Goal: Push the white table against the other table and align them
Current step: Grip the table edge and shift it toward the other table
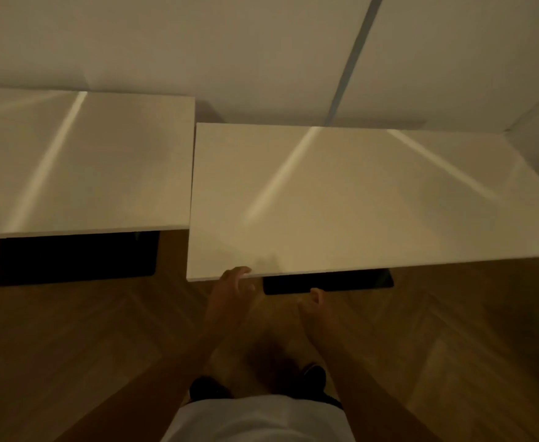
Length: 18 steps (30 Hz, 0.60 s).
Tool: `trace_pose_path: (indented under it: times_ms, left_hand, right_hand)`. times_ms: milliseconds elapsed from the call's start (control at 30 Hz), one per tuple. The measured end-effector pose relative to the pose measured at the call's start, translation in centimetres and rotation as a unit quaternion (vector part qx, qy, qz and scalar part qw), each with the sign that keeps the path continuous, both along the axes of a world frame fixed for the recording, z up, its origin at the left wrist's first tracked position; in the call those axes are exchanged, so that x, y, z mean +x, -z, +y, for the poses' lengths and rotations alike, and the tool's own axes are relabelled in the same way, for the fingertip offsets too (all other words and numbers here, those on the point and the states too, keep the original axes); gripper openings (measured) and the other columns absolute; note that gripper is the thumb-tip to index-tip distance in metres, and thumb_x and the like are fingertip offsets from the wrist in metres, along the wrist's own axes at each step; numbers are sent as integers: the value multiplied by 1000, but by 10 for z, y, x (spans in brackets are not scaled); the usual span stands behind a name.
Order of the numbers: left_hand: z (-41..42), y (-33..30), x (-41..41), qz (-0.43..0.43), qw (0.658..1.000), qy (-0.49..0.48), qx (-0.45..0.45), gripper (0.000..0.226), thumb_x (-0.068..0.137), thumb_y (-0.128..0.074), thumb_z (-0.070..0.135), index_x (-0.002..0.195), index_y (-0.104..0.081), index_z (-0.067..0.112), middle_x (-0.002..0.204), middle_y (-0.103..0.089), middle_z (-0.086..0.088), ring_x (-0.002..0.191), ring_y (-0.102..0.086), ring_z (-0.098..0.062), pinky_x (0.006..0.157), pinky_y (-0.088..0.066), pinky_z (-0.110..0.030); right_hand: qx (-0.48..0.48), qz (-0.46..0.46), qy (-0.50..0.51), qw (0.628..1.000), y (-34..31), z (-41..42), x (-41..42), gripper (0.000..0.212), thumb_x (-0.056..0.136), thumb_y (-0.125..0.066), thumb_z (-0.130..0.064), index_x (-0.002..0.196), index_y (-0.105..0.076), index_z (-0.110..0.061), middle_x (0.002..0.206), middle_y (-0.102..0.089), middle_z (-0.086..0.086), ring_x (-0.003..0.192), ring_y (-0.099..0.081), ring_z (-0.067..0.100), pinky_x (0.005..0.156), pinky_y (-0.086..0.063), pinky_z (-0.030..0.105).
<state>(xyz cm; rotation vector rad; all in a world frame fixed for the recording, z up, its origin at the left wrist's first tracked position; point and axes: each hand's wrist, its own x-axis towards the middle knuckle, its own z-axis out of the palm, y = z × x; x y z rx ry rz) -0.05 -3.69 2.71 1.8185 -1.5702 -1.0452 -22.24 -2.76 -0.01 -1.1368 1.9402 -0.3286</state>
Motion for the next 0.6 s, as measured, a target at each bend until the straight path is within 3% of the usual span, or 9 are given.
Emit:
trace_pose_path:
  times_ms: [133, 267, 467, 533, 600]
  left_hand:
    - [-6, 5, -48, -48, 995, 79, -24, 64, 92, -61, 45, 148, -39, 25, 157, -33, -5, 143, -31, -24, 113, -34, -43]
    - [-9, 5, -114, -145, 979, 141, -15, 77, 93, -53, 56, 156, -16, 33, 166, -3, -1, 152, 0, -28, 119, -15, -50]
    - [-6, 2, -219, -216, 954, 208, -9, 79, 94, -45, 61, 157, -9, 30, 166, 4, -3, 152, 6, -29, 122, -7, -51]
    - [-3, -1, -250, -223, 950, 220, -14, 87, 88, -31, 76, 157, -10, 28, 166, 3, -4, 152, 5, -29, 122, -7, -52]
    - [-1, -6, -277, -207, 955, 211, -19, 111, 69, -10, 94, 157, -15, 27, 166, 0, -4, 152, 3, -29, 121, -6, -51]
  right_hand:
    - [-31, 54, -7, 998, -13, 4, -56, 85, 89, -63, -53, 154, -22, -17, 156, -33, 13, 138, -39, 31, 112, -35, 49]
    - [-16, 107, -58, 992, -15, 4, -135, 106, 78, -64, -66, 156, -4, -25, 164, -8, 8, 148, -19, 30, 115, -28, 56]
    - [-60, 143, -81, 985, -24, 20, -235, 97, 84, -58, -65, 157, -6, -28, 166, 0, 5, 151, -9, 27, 118, -25, 49]
    - [-73, 139, -92, 983, -28, 21, -257, 93, 86, -59, -60, 157, -8, -27, 165, -1, 4, 151, -7, 26, 117, -24, 46]
    - [-79, 135, -95, 983, -27, 19, -275, 91, 87, -59, -58, 156, -8, -29, 165, -2, 4, 151, -8, 26, 117, -25, 47]
